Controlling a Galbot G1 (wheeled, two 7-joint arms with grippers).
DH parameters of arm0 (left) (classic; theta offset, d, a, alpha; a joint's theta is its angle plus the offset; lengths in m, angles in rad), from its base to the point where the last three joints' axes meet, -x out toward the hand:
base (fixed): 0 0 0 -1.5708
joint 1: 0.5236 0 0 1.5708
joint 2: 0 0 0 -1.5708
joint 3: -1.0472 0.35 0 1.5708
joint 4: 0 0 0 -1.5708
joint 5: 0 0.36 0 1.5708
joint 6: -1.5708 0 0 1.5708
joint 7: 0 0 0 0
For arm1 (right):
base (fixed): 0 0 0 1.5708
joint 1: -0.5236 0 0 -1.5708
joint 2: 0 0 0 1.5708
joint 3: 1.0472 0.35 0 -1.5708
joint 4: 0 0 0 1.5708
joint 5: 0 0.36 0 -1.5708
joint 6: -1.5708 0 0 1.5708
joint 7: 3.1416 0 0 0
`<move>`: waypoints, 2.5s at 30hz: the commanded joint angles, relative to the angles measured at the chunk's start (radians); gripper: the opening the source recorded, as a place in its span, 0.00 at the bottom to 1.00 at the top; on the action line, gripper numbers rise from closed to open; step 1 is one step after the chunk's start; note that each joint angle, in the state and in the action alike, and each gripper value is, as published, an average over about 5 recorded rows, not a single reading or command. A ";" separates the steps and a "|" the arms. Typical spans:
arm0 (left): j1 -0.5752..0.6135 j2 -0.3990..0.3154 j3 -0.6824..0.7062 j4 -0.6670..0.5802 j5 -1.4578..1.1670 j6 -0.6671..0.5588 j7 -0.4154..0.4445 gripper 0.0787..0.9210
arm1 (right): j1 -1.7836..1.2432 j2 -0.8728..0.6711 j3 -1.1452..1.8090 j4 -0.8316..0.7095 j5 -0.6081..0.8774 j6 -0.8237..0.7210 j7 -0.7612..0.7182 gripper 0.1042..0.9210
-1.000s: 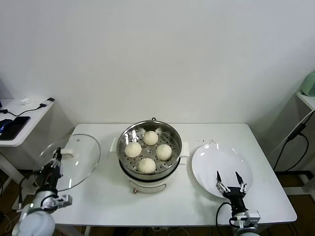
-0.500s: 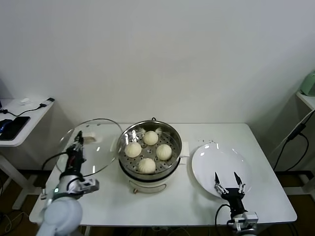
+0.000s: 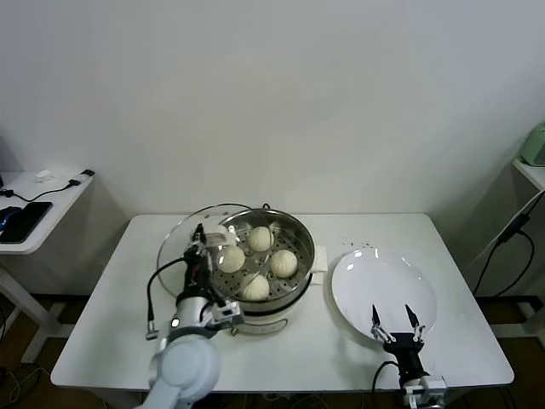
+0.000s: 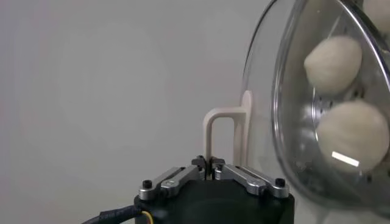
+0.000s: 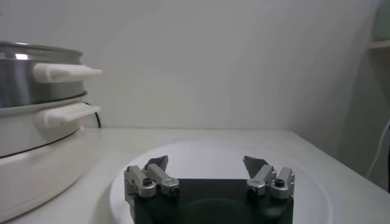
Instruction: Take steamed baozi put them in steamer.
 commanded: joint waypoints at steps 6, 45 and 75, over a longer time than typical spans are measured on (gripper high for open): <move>-0.123 -0.144 0.189 0.165 0.139 0.066 0.021 0.06 | -0.020 -0.006 0.016 0.002 0.019 0.014 0.002 0.88; -0.118 -0.137 0.184 0.213 0.130 0.031 -0.002 0.17 | -0.010 0.008 0.025 -0.038 0.018 0.055 0.006 0.88; 0.309 0.047 -0.632 -0.122 -1.663 -0.518 -0.292 0.88 | -0.013 -0.036 0.016 0.019 0.072 0.042 -0.024 0.88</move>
